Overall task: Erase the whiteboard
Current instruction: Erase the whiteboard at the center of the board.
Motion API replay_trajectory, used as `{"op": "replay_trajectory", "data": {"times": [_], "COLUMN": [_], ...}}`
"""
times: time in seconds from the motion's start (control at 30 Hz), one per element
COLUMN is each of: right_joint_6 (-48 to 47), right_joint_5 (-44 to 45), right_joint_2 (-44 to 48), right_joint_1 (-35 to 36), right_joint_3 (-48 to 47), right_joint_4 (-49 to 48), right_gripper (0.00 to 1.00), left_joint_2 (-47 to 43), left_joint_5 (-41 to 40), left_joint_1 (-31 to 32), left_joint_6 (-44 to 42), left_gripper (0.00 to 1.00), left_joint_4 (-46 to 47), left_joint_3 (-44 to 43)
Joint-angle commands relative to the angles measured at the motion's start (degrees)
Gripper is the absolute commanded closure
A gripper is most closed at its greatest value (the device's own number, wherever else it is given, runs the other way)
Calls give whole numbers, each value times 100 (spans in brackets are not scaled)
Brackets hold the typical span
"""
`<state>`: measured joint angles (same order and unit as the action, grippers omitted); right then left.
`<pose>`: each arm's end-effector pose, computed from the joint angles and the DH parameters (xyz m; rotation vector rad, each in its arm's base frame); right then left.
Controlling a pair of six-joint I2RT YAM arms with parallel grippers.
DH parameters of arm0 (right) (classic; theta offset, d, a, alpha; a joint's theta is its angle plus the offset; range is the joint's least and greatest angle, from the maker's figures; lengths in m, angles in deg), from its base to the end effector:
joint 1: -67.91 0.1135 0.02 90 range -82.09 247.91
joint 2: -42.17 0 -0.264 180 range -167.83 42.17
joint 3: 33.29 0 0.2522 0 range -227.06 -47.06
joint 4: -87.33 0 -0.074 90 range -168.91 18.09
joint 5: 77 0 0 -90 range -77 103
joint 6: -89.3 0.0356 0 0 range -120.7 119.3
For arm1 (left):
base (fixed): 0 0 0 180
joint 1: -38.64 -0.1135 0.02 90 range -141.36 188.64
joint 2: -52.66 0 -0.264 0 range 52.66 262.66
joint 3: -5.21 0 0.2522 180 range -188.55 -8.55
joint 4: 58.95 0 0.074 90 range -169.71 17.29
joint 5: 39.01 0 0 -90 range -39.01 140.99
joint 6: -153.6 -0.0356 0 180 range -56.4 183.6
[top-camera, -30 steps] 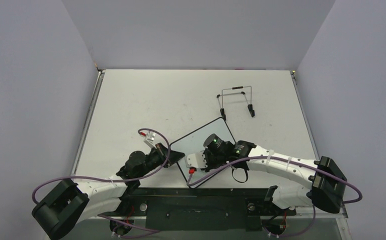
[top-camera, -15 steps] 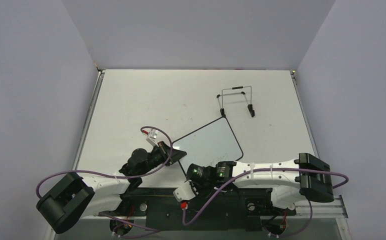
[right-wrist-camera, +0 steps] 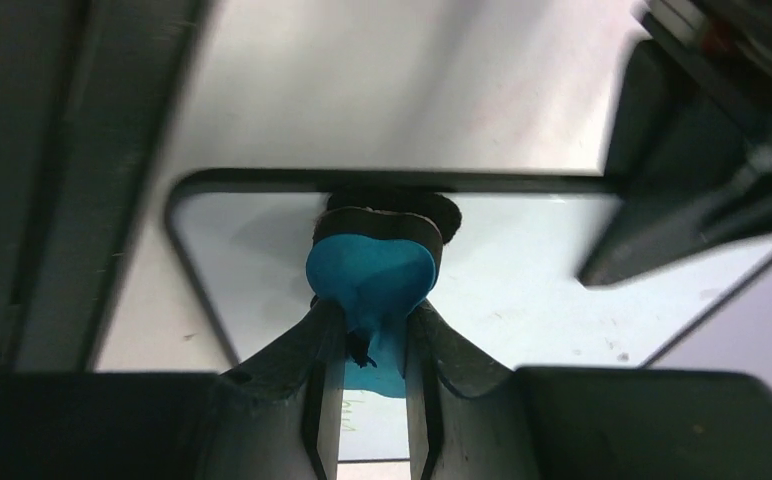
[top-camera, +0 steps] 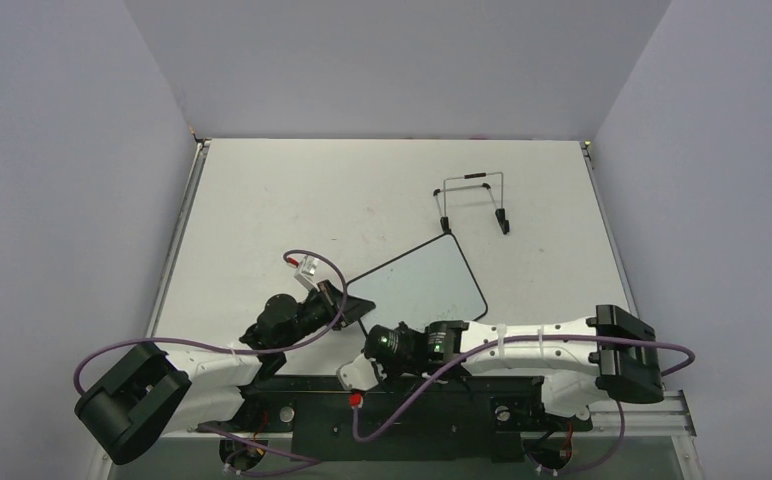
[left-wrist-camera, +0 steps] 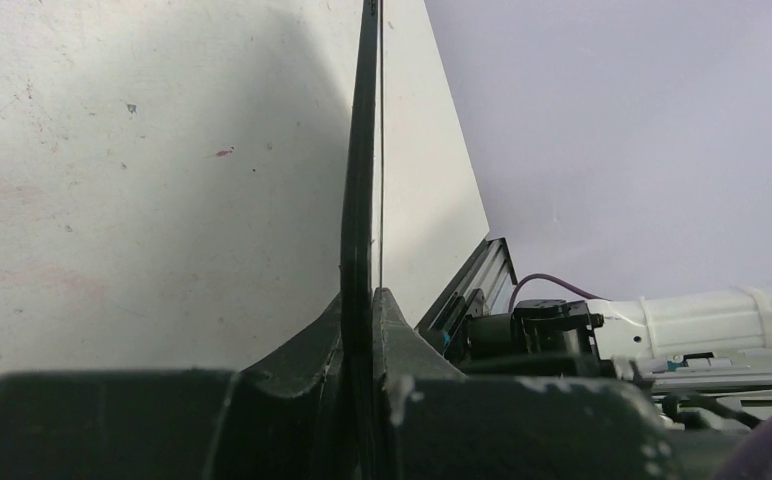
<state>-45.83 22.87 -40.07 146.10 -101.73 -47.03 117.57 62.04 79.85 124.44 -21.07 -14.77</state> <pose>0.0642 0.2775 0.2210 -2.2445 1.2798 -0.0130 0.1420 -0.1334 0.1611 -0.1659 1.9237 -1.4391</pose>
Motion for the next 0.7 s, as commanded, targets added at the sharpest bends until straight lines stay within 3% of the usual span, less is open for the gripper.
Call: {"op": "replay_trajectory", "data": {"times": [0.0,0.17,0.37,0.67], "right_joint_6": [-378,-292,59,-242], "right_joint_5": [-178,100,95,-585], "right_joint_2": [7,-118,-333,-241], "right_joint_1": [566,537,-49,588], "right_joint_3": [221,110,-527,-187], "right_joint_4": [444,381,351,815], "right_gripper": [100,100,100,100], "left_joint_2": [-206,-233,-132,-251], "left_joint_5": [158,149,190,130], "left_joint_1": [26,28,33,21], "left_joint_6": [153,120,133,117], "left_gripper": [100,100,100,100], "left_joint_4": [682,650,747,742], "left_joint_3": [-320,-278,-258,-173]}}
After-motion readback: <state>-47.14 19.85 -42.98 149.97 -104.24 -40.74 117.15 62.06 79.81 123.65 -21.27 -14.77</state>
